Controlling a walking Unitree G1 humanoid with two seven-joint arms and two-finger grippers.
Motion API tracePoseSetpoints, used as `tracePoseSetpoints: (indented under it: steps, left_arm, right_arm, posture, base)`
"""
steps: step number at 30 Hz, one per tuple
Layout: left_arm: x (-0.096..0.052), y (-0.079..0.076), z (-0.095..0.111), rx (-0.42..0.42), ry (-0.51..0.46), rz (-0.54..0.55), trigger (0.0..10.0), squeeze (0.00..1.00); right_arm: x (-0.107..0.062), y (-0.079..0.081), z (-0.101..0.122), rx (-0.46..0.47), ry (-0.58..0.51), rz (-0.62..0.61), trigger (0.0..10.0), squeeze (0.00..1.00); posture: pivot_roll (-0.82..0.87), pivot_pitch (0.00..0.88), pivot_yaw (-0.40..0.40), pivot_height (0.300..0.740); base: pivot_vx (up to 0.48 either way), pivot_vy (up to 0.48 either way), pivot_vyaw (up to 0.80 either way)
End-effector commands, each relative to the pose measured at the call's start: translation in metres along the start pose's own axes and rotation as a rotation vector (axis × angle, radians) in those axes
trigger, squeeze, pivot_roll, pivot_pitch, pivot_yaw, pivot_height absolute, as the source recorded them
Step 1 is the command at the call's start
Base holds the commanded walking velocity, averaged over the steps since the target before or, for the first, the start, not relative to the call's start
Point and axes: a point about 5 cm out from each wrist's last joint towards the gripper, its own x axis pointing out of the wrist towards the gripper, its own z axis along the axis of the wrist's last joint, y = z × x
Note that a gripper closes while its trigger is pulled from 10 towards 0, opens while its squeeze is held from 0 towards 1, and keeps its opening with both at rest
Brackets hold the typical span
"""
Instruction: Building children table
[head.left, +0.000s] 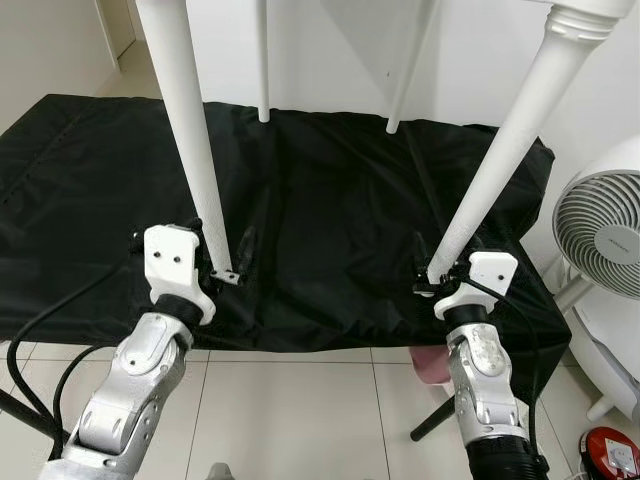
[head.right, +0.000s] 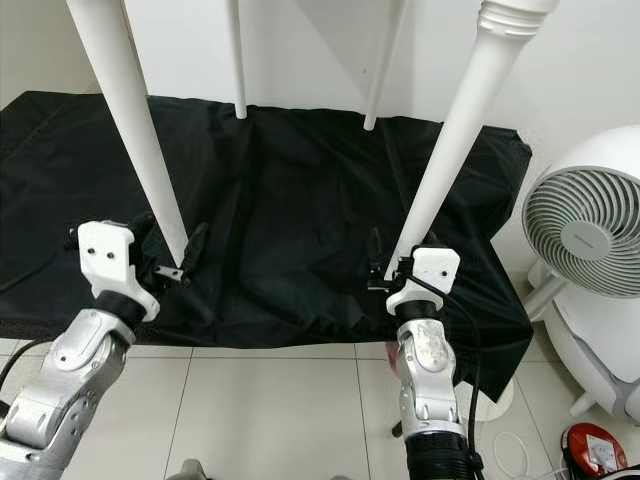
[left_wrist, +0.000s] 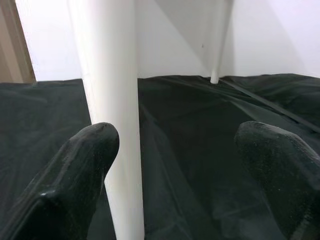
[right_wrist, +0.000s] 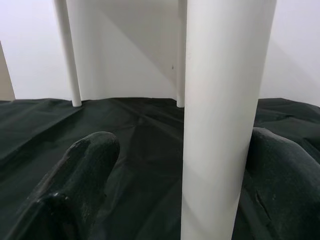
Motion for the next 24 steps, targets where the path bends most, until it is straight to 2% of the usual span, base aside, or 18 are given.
tracePoseSetpoints:
  steps: [1, 2, 3, 6, 14, 17, 18, 20, 21, 23, 24]
  left_arm:
    - [-0.008, -0.007, -0.001, 0.008, -0.004, -0.063, 10.0, 0.0]
    - [-0.016, -0.012, -0.004, 0.004, 0.002, -0.111, 10.0, 0.0]
    - [-0.016, -0.012, -0.004, 0.004, 0.002, -0.111, 10.0, 0.0]
    - [-0.028, -0.016, -0.01, -0.002, 0.023, -0.181, 10.0, 0.0]
    - [-0.038, -0.019, -0.015, 0.011, 0.039, -0.251, 10.0, 0.0]
    - [-0.044, -0.025, -0.021, 0.02, 0.081, -0.343, 10.0, 0.0]
    - [-0.044, -0.025, -0.021, 0.02, 0.081, -0.343, 10.0, 0.0]
    - [-0.05, -0.027, -0.023, 0.037, 0.091, -0.391, 10.0, 0.0]
    - [-0.05, -0.027, -0.023, 0.037, 0.091, -0.391, 10.0, 0.0]
    - [-0.057, -0.026, -0.029, 0.034, 0.113, -0.441, 10.0, 0.0]
    - [-0.057, -0.026, -0.029, 0.034, 0.113, -0.441, 10.0, 0.0]
  right_arm:
    - [-0.007, -0.004, -0.001, 0.033, 0.017, -0.007, 10.0, 0.0]
    - [-0.012, -0.007, -0.003, 0.046, 0.032, -0.015, 10.0, 0.0]
    - [-0.012, -0.007, -0.003, 0.046, 0.032, -0.015, 10.0, 0.0]
    - [-0.023, -0.009, -0.006, 0.043, 0.058, -0.004, 10.0, 0.0]
    - [-0.036, -0.008, -0.011, 0.003, 0.09, 0.06, 10.0, 0.0]
    - [-0.046, 0.001, -0.017, -0.001, 0.133, 0.203, 10.0, 0.0]
    - [-0.046, 0.001, -0.017, -0.001, 0.133, 0.203, 10.0, 0.0]
    - [-0.053, 0.008, -0.02, -0.004, 0.16, 0.33, 10.0, 0.0]
    - [-0.053, 0.008, -0.02, -0.004, 0.16, 0.33, 10.0, 0.0]
    - [-0.062, 0.015, -0.024, -0.001, 0.203, 0.477, 10.0, 0.0]
    - [-0.062, 0.015, -0.024, -0.001, 0.203, 0.477, 10.0, 0.0]
  posture:
    - [0.06, 0.042, -0.033, 0.74]
    - [0.06, 0.045, -0.034, 0.74]
    - [0.06, 0.045, -0.034, 0.74]
    - [0.06, 0.051, -0.033, 0.74]
    - [0.05, 0.056, -0.03, 0.74]
    - [0.05, 0.058, -0.026, 0.74]
    - [0.05, 0.058, -0.026, 0.74]
    - [0.05, 0.059, -0.025, 0.74]
    - [0.05, 0.059, -0.025, 0.74]
    - [0.05, 0.061, -0.027, 0.74]
    - [0.05, 0.061, -0.027, 0.74]
  base:
    - [0.0, 0.0, 0.0]
    - [0.0, 0.0, 0.0]
    - [0.0, 0.0, 0.0]
    - [0.0, 0.0, 0.0]
    - [0.0, 0.0, 0.0]
    - [0.0, 0.0, 0.0]
    - [0.0, 0.0, 0.0]
    - [0.0, 0.0, 0.0]
    - [0.0, 0.0, 0.0]
    - [0.0, 0.0, 0.0]
    - [0.0, 0.0, 0.0]
